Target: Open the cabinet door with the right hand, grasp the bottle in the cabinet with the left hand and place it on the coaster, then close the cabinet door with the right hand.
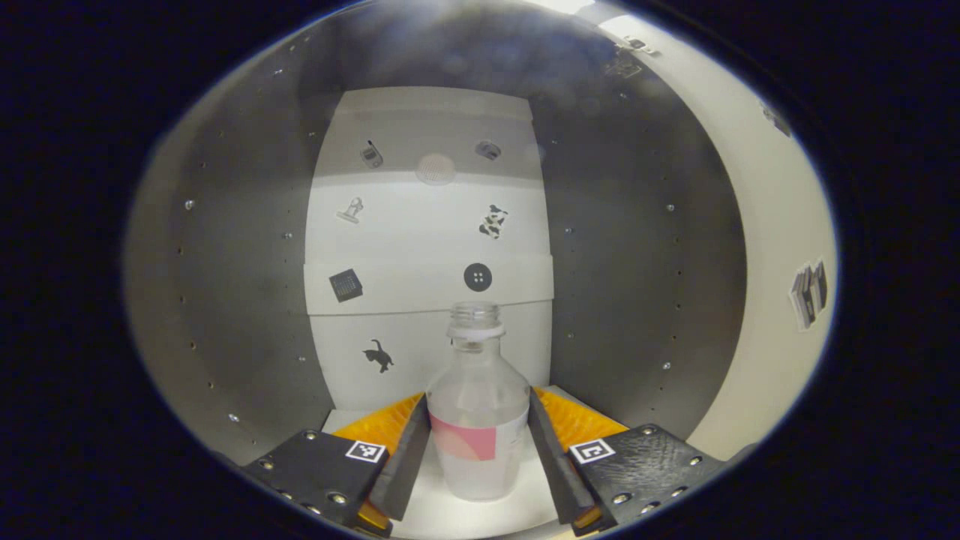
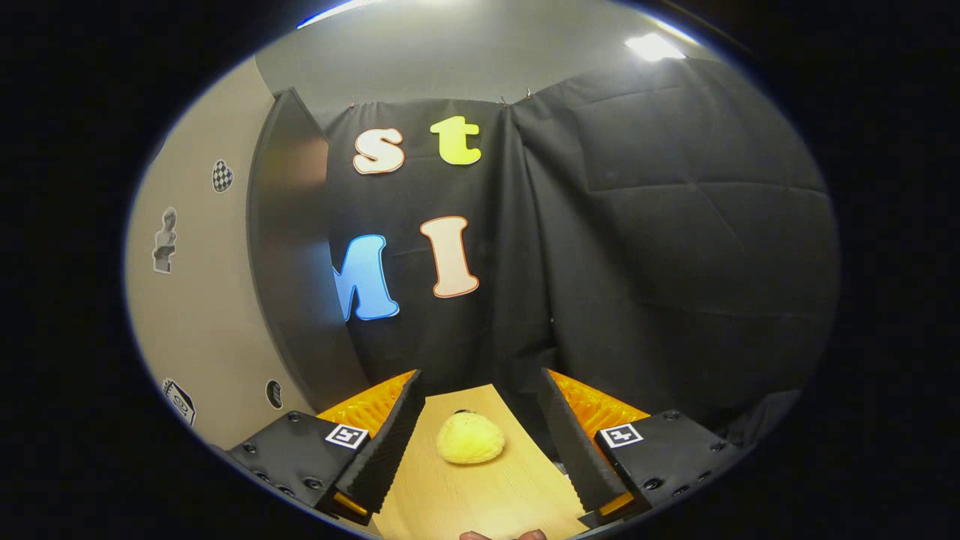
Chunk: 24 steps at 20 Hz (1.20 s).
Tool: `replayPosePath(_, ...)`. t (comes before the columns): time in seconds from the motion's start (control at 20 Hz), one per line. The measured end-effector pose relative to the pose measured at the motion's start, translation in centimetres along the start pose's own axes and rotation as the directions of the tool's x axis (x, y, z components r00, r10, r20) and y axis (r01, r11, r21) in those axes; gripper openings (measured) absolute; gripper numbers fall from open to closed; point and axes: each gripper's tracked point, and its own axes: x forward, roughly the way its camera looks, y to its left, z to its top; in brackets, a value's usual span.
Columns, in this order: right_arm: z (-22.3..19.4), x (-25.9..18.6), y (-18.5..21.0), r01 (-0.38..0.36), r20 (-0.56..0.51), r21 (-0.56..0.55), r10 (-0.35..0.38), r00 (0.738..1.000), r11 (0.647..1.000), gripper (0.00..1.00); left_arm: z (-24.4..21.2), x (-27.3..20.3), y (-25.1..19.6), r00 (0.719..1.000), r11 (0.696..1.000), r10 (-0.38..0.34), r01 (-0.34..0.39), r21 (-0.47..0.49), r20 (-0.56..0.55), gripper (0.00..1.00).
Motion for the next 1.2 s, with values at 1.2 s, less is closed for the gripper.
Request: replayPosePath(1.2, -1.1, -4.5, 5.3, -0.226, -0.026, 0.029, 0.227, 0.974, 0.974, 0.92, -4.8, -35.6, 4.6, 0.990, 0.989, 0.135, -0.138, 0.061, 0.051, 0.72)
